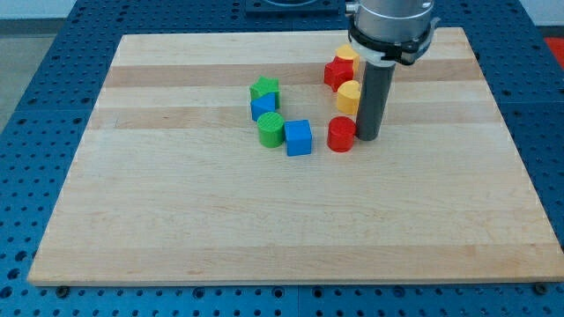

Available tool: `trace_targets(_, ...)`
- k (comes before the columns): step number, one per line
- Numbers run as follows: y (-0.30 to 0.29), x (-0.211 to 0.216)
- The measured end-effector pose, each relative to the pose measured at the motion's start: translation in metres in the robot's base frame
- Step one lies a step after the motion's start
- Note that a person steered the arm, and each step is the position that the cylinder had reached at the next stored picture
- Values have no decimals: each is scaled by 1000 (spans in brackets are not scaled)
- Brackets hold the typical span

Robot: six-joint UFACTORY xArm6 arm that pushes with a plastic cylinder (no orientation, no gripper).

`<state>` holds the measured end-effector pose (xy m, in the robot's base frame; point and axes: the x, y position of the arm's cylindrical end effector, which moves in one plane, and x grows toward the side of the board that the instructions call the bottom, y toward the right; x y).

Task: Place the red circle right to the cube

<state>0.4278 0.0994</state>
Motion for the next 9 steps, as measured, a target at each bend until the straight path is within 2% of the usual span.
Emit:
trace_targets(7, -19, 4)
trace_targets(9, 1, -26)
